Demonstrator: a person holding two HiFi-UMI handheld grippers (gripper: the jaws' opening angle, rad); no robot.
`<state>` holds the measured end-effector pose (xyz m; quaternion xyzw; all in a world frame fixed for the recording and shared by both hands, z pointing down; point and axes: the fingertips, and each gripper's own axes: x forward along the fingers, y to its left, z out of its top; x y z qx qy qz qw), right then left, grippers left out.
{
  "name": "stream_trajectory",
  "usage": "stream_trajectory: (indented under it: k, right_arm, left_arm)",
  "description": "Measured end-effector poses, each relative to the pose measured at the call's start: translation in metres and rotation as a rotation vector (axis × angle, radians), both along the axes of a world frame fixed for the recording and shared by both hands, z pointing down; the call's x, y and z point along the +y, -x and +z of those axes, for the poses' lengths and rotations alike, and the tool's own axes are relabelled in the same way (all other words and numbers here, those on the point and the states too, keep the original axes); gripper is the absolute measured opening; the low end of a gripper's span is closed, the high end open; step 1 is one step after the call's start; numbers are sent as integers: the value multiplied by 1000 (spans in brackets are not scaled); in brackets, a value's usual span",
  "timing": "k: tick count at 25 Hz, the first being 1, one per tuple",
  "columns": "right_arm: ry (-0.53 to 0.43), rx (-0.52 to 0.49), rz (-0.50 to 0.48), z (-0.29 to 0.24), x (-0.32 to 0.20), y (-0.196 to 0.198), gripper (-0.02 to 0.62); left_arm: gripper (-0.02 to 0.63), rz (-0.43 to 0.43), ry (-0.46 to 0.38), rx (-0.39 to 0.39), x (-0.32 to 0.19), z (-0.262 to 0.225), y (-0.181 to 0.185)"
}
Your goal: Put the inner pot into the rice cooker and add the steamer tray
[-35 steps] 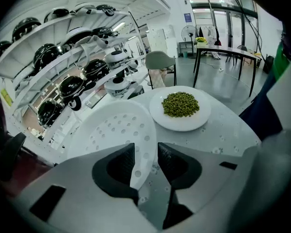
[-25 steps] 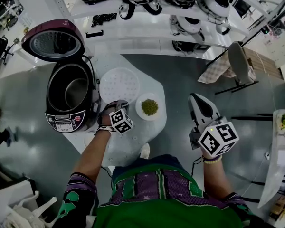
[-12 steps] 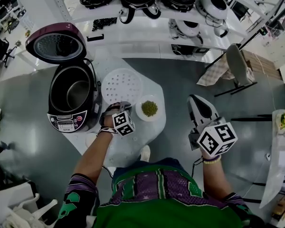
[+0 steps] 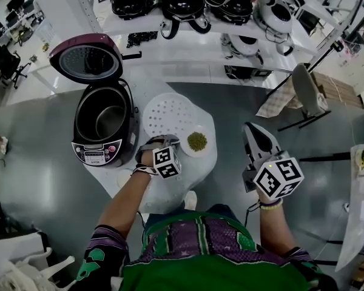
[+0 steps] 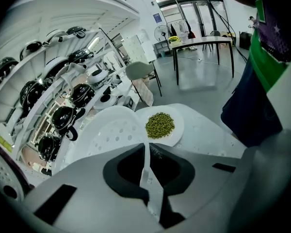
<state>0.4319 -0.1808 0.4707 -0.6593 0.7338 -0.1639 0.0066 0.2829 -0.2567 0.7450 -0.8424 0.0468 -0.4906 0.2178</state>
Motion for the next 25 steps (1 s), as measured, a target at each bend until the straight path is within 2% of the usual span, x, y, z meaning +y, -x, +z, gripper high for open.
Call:
stream_trajectory:
  k: [13,20,25]
  right_arm:
    - [-79,17,13,-44,4,71,6]
    - [-120,27,29,-72,8,115,6]
    - [-138,42,29,-90,9,156,6]
  left_arm:
    - [41,127,-2,73,29,-89,35]
    - [41,149,-11,121,33,-142,72]
    - [40,156,-26,132,26,-174,114]
